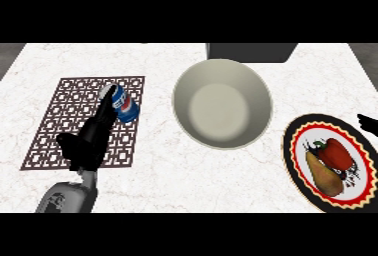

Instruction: Pick the bell pepper from the plate and place it in the bowl

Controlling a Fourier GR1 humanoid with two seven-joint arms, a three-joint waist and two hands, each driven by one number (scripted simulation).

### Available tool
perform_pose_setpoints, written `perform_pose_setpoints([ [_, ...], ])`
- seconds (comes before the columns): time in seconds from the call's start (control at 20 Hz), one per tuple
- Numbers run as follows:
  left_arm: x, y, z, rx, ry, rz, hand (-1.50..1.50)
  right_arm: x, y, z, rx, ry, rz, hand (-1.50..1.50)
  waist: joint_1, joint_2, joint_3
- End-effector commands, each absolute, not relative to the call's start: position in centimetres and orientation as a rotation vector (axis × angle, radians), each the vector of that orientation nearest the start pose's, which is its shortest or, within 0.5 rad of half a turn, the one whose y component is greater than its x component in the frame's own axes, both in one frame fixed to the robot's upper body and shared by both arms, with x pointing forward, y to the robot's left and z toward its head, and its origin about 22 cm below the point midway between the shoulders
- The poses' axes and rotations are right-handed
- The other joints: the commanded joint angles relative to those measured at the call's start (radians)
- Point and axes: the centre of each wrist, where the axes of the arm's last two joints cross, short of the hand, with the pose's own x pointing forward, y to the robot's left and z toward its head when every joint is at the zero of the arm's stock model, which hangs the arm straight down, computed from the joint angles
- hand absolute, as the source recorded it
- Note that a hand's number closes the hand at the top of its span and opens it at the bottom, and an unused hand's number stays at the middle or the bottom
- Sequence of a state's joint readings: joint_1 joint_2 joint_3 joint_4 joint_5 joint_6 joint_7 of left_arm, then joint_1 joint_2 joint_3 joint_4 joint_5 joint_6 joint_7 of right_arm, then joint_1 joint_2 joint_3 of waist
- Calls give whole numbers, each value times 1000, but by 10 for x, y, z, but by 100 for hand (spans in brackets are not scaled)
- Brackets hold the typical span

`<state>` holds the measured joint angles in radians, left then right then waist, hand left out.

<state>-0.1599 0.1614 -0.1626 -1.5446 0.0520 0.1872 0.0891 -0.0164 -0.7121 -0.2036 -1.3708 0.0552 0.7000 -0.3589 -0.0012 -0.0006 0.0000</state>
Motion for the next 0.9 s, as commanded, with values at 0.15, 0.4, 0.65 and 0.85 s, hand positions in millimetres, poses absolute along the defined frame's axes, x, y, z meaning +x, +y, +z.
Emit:
perform_pose_setpoints([
  [0.15,272,200,53,68,-1587,-114,0,233,-440,63,38,-1458,812,-150,0,0,0],
  [0.4,264,212,47,66,-1592,-106,0,256,-440,55,36,-1438,800,-150,5,1,0],
  [0.65,276,226,39,49,-1595,-109,0,265,-418,24,38,-1434,787,-150,8,2,0],
  [0.85,263,226,13,66,-1584,-101,0,254,-415,18,-66,-1438,841,-150,4,1,0],
])
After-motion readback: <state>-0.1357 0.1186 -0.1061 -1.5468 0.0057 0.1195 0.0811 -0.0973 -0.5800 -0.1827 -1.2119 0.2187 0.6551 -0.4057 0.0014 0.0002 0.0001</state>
